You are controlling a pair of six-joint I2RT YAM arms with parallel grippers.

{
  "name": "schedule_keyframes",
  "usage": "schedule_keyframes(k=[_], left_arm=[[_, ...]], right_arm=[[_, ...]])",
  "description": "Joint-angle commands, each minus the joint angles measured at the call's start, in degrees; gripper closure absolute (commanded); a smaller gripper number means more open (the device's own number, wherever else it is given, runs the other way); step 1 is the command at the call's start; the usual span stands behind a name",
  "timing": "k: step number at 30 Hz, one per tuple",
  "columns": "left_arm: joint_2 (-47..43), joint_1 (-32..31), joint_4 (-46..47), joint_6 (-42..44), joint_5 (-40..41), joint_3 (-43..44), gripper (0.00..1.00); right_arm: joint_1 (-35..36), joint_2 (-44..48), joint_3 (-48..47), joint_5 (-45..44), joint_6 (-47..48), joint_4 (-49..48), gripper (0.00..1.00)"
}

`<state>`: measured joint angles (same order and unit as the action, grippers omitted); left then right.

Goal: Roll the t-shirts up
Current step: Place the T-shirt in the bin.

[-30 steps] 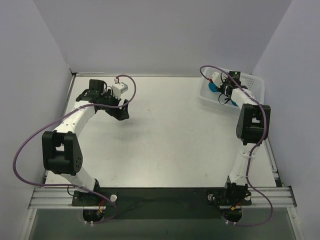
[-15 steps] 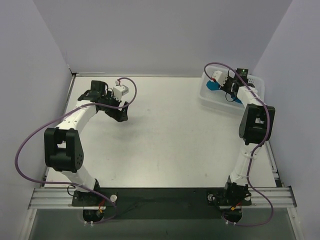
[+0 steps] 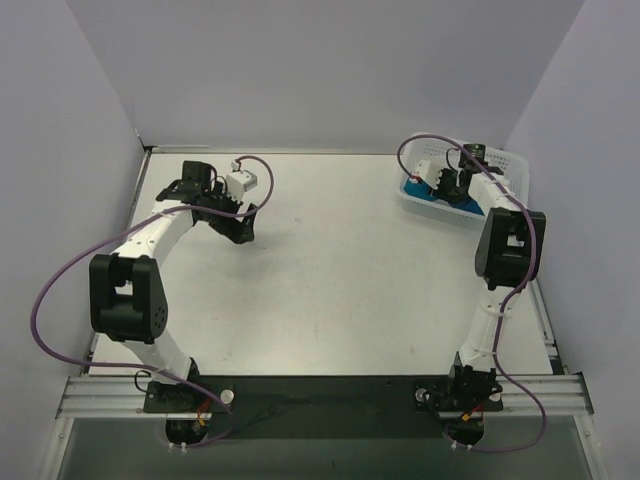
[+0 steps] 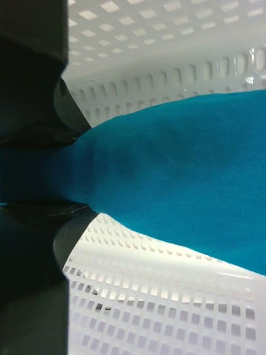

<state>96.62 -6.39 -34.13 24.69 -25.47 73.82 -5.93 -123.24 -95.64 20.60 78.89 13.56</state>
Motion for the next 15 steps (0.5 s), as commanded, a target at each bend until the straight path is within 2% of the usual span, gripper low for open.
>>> schedule_keyframes(k=[1, 6, 12, 13, 14, 15], left_arm=[[1.29, 0.07, 0.64, 0.45, 0.51, 3.34, 0.03], [1.56, -0.11, 0.91, 0.54, 0.86, 3.96, 0.03], [1.64, -0.2, 0.91, 0.8, 1.22, 3.87, 0.03], [1.73, -0.2, 0.91, 0.8, 1.22, 3.87, 0.03], [1.73, -0.11, 0.99, 0.8, 1.13, 3.96, 0.03], [1.82, -0.11, 1.26, 0.71, 1.04, 3.87, 0.03]], right_arm=[[-0.13, 3.44, 0.45, 2.34, 5.65, 5.23, 1.0], [-0.22, 3.62, 1.33, 2.16, 12.68, 8.05, 1.0], [0.66, 1.43, -2.45, -0.29, 15.14, 15.25, 1.0], [0.75, 1.51, -2.54, -0.73, 15.85, 15.79, 0.93], [0.75, 1.95, -2.45, -0.74, 16.55, 16.49, 0.68], [0.75, 2.3, -2.28, -0.74, 17.17, 17.37, 0.6]])
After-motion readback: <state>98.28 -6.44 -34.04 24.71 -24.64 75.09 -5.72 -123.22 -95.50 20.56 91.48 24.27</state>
